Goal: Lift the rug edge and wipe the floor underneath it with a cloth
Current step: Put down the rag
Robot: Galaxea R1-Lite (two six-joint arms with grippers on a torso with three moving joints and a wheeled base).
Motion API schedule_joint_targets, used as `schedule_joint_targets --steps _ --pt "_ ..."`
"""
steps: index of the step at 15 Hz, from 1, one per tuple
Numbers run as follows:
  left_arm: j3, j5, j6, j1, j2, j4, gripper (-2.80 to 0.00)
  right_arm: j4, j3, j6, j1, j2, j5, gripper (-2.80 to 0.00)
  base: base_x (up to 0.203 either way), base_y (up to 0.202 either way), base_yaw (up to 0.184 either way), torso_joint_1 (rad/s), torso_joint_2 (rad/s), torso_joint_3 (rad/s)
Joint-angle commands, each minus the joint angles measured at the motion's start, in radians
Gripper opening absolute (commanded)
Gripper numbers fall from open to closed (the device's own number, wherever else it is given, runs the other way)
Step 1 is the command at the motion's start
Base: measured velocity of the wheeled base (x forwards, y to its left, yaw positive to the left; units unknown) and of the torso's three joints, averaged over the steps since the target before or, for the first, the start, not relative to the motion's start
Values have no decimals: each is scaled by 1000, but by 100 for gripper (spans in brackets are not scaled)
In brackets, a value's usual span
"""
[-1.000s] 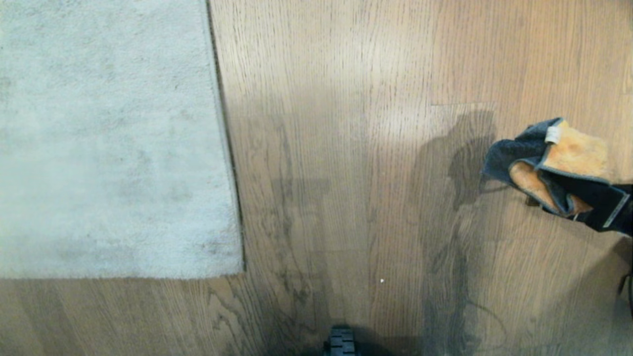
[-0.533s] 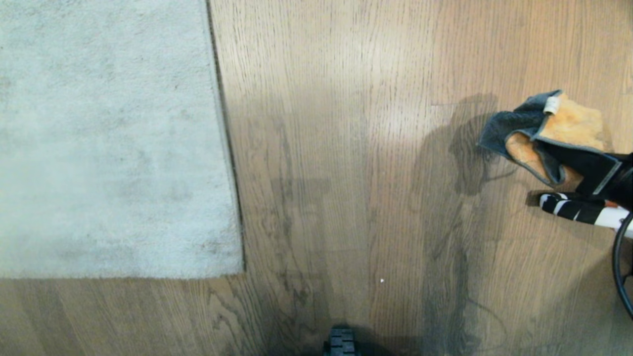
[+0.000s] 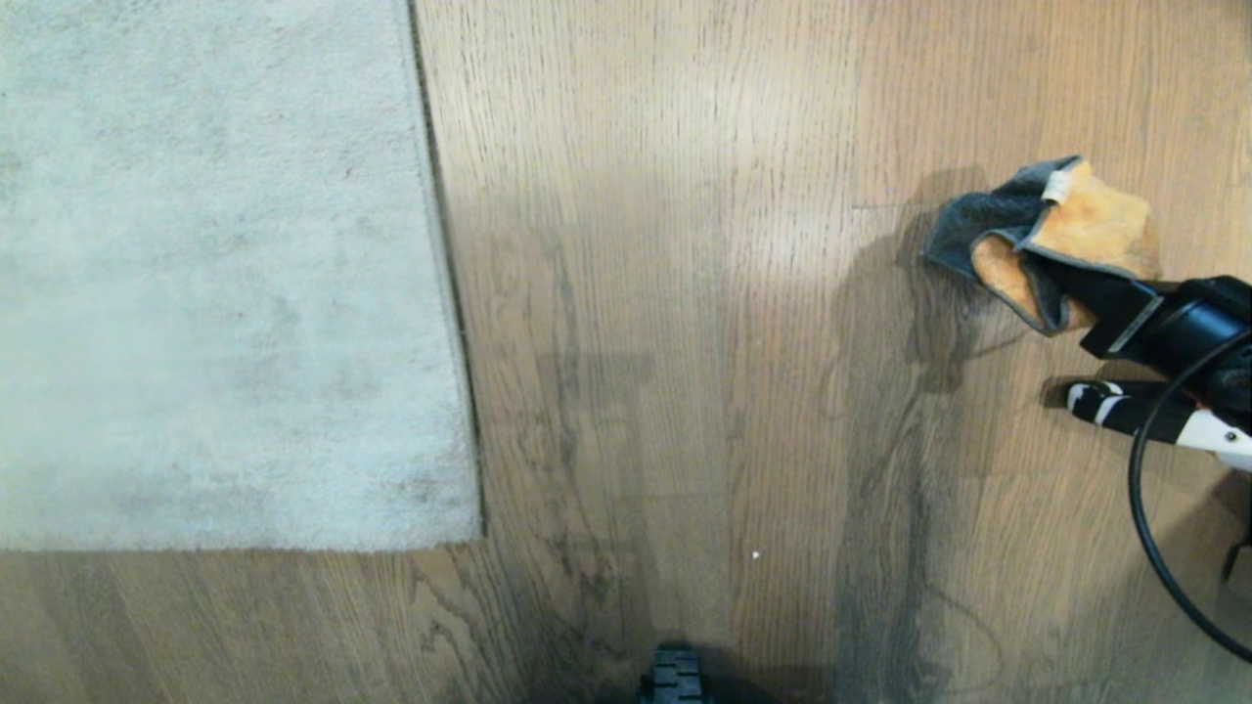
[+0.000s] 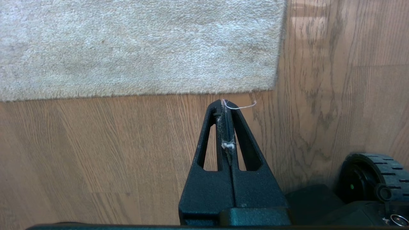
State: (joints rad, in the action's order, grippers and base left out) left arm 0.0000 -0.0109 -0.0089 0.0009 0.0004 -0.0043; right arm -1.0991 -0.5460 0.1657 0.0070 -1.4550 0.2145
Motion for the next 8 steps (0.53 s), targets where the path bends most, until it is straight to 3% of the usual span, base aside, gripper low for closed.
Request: schedule_joint_targets --steps 1,4,5,8 --pt "0 0 0 1 0 0 -280 -8 0 0 1 -31 2 -280 0 0 0 0 0 0" --pt "0 -1 0 1 0 0 -280 -8 0 0 1 -33 2 -280 0 0 0 0 0 0" --pt "0 0 0 1 0 0 -280 -8 1 0 -1 -32 2 0 0 0 0 0 0 0" --pt "0 0 0 0 0 0 -280 -9 1 -3 1 -31 2 0 0 0 0 0 0 0"
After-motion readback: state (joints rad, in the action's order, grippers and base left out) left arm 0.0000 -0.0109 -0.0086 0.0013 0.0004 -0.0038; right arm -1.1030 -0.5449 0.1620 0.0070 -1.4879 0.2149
